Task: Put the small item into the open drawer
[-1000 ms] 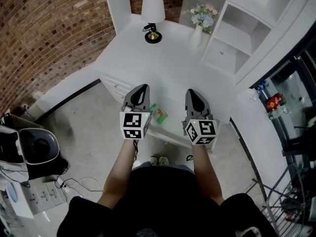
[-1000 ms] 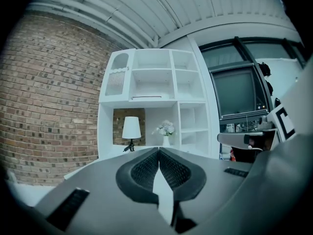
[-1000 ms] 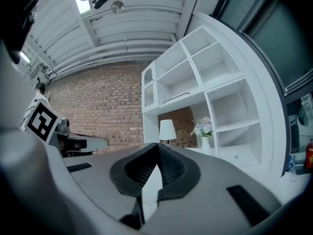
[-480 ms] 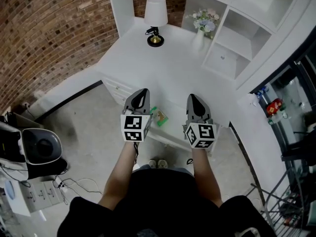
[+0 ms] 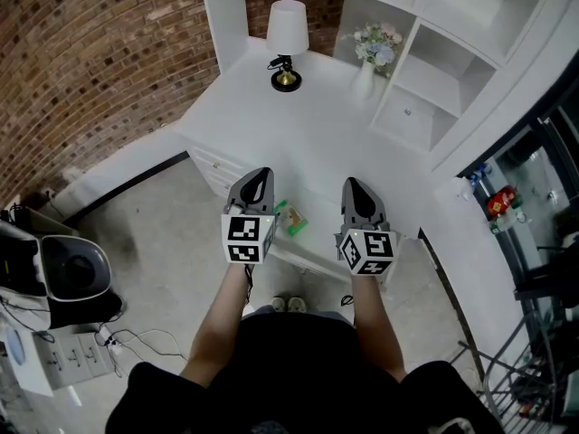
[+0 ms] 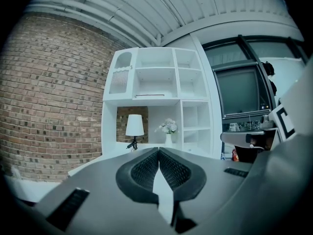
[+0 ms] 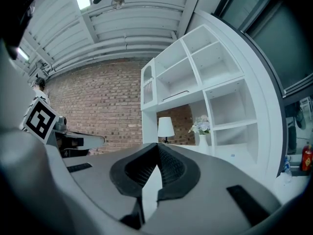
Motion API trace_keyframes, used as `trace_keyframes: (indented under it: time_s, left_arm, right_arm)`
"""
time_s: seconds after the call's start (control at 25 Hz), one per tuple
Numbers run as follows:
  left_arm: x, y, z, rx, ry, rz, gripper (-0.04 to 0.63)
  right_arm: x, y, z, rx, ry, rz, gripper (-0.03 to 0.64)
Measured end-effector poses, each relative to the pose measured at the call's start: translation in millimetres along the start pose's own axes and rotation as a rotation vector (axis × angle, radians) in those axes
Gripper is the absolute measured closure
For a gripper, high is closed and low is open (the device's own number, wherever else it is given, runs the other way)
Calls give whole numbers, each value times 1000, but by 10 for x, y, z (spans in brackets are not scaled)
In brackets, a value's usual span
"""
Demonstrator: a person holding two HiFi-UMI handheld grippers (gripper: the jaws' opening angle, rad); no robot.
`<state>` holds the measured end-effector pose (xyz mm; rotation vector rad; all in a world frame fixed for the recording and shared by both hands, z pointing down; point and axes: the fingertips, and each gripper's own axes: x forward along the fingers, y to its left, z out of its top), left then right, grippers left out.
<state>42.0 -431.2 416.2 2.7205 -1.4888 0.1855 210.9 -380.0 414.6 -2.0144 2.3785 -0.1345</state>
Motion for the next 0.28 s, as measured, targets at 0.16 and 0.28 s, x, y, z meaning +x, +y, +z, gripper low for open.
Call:
trace_keyframes:
  time_s: [0.16, 0.28]
  left_arm:
    - [19, -35, -37, -1, 15, -8, 574]
    - [14, -37, -87, -9, 29, -7, 574]
  right_arm:
    - [-2, -11, -10, 25, 3, 8, 618]
    - [-5, 4, -25, 30, 8, 15, 618]
